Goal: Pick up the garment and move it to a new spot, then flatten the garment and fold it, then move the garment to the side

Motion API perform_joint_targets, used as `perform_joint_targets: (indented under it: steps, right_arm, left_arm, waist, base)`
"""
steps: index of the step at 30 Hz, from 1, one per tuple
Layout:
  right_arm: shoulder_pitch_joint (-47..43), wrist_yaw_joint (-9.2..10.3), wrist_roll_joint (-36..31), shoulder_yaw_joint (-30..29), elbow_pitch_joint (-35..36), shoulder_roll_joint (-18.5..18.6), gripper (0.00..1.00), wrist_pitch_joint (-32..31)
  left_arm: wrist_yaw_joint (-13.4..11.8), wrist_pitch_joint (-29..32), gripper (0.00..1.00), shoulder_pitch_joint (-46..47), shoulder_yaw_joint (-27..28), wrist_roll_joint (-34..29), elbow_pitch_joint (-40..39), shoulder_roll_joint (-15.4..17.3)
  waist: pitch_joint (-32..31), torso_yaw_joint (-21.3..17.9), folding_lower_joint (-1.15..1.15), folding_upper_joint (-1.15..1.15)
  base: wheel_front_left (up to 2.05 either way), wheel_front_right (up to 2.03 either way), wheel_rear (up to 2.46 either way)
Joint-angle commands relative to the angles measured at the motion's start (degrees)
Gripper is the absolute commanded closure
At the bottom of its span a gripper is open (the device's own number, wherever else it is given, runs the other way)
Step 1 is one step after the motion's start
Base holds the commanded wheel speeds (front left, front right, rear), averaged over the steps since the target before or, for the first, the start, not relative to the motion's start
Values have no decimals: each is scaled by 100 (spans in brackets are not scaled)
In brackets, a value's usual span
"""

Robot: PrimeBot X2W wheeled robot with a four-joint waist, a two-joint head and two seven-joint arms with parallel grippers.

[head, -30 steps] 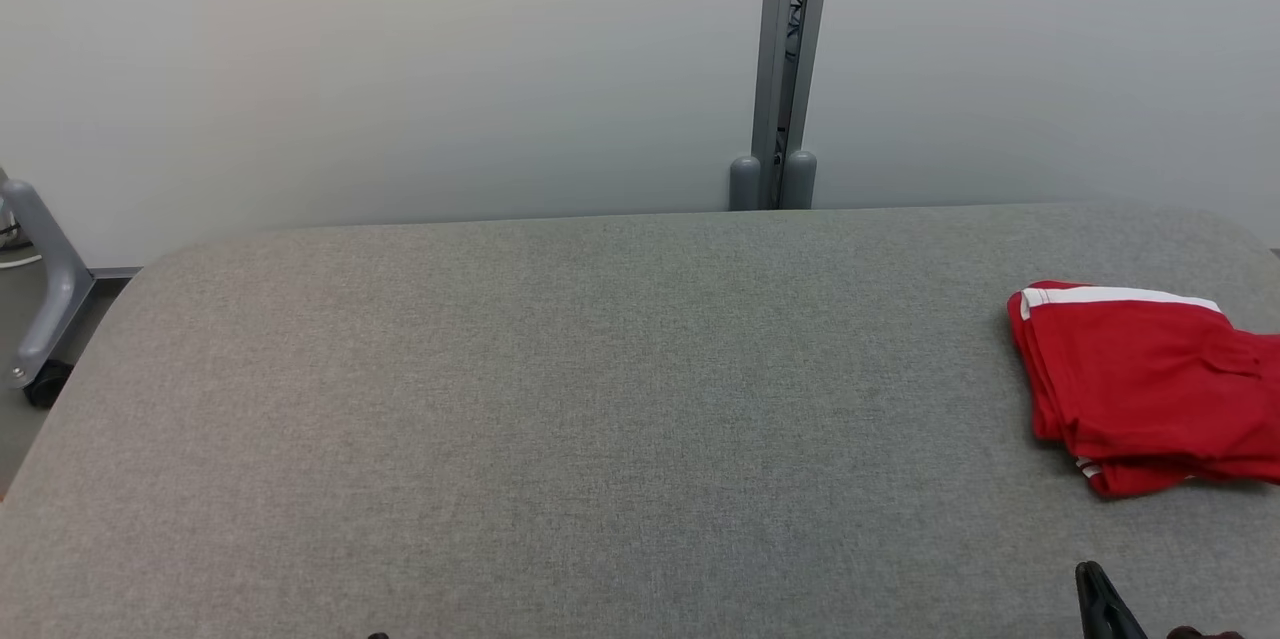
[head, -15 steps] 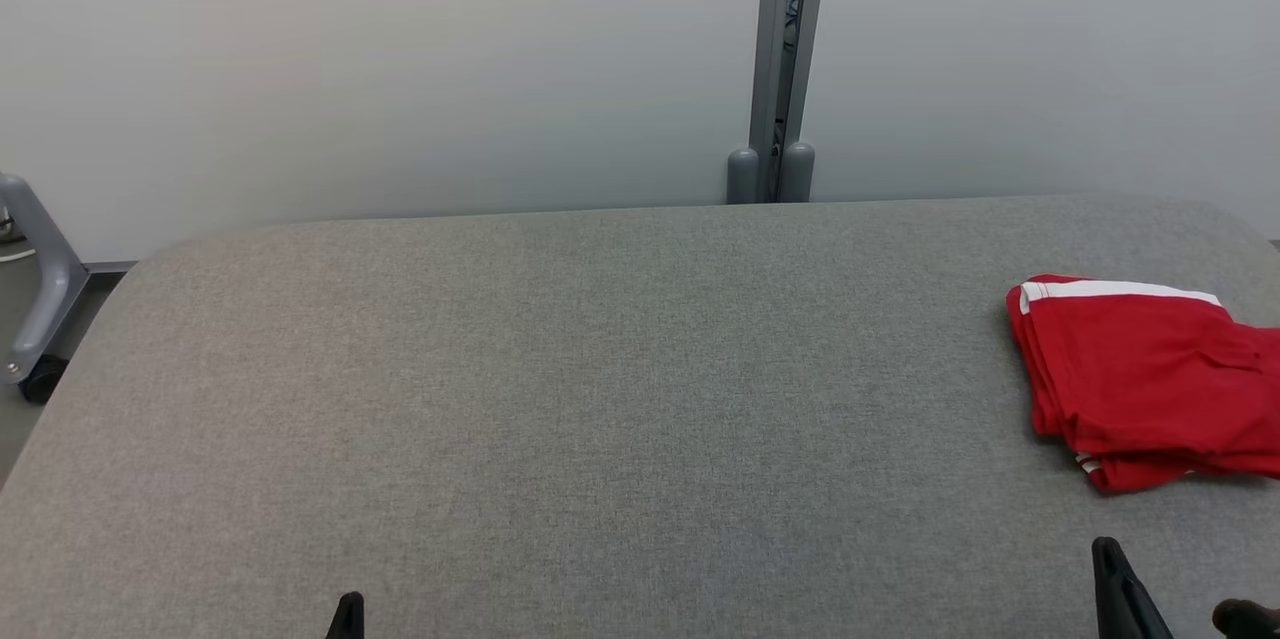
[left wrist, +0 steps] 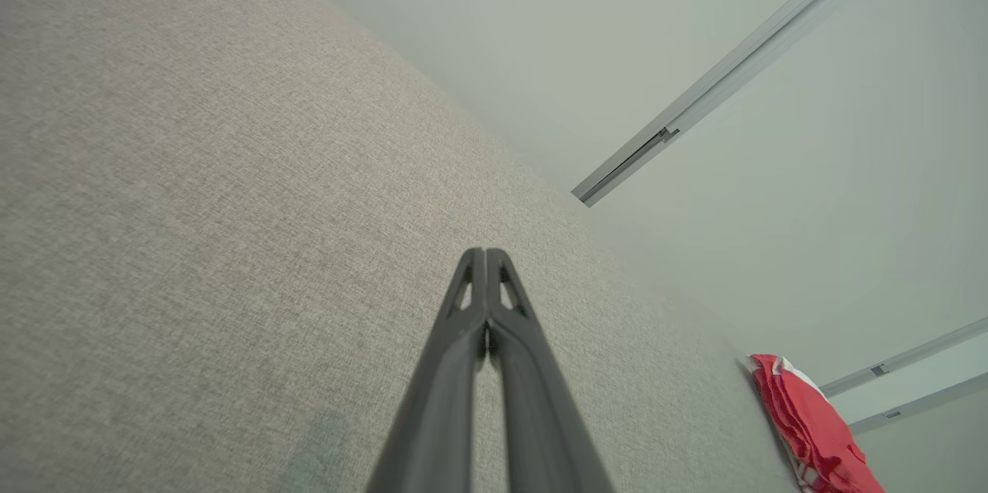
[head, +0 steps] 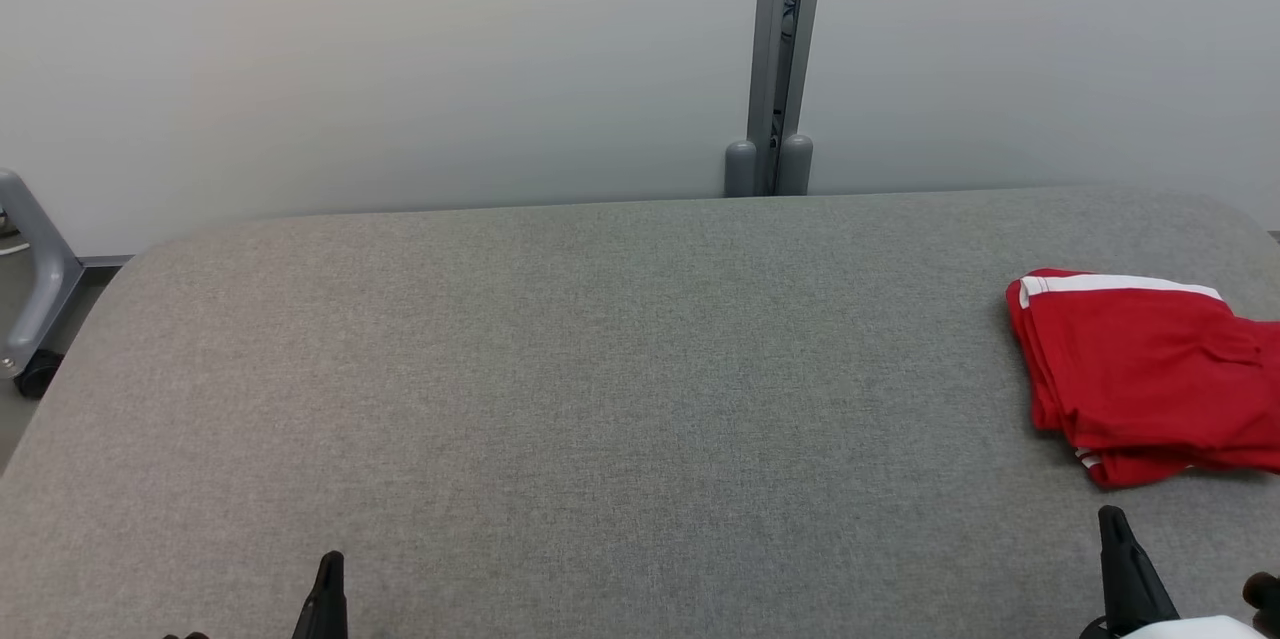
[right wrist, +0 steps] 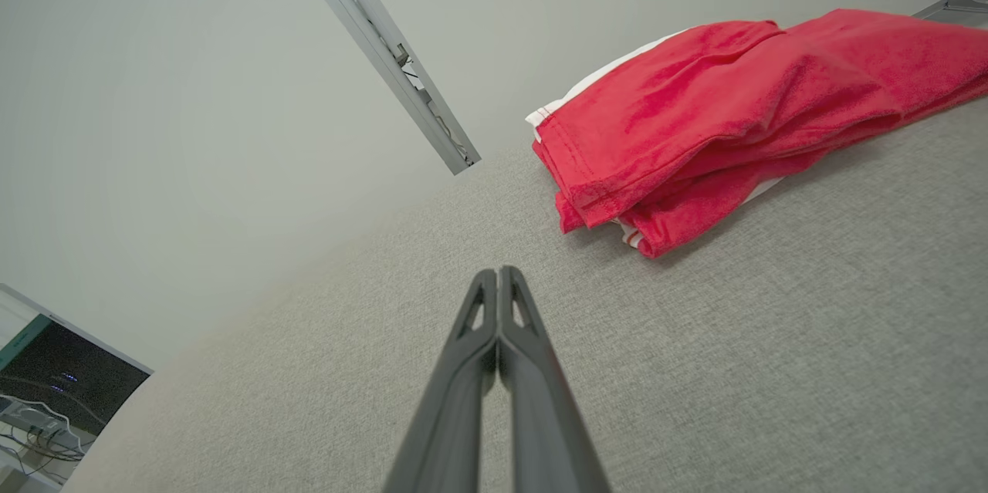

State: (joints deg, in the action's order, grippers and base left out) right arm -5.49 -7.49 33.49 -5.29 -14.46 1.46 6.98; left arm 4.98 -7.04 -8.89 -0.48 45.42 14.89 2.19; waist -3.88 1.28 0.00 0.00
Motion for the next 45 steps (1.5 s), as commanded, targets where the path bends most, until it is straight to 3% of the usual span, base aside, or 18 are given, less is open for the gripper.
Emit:
perform_joint_targets:
  steps: [1,23,45]
  right_arm:
    - [167,-1,225,-30,80,66,100,-52]
    - [500,-1,2024,-64,76,99,100,-469]
    - [769,-2,3423,-89,68,124,100,-795]
  left_arm:
    - [27,47,100,189,55,172,-85,36]
    - [107,463,100,630,267,1609,-92,52]
    - [164,797,100,970,432,2725,-94,64]
  waist:
    - [5,-2,0,0]
    - [99,-31,0,0]
    - [189,-59,0,0]
  base:
    - [0,0,0]
    - [0,0,0]
    - [0,0,0]
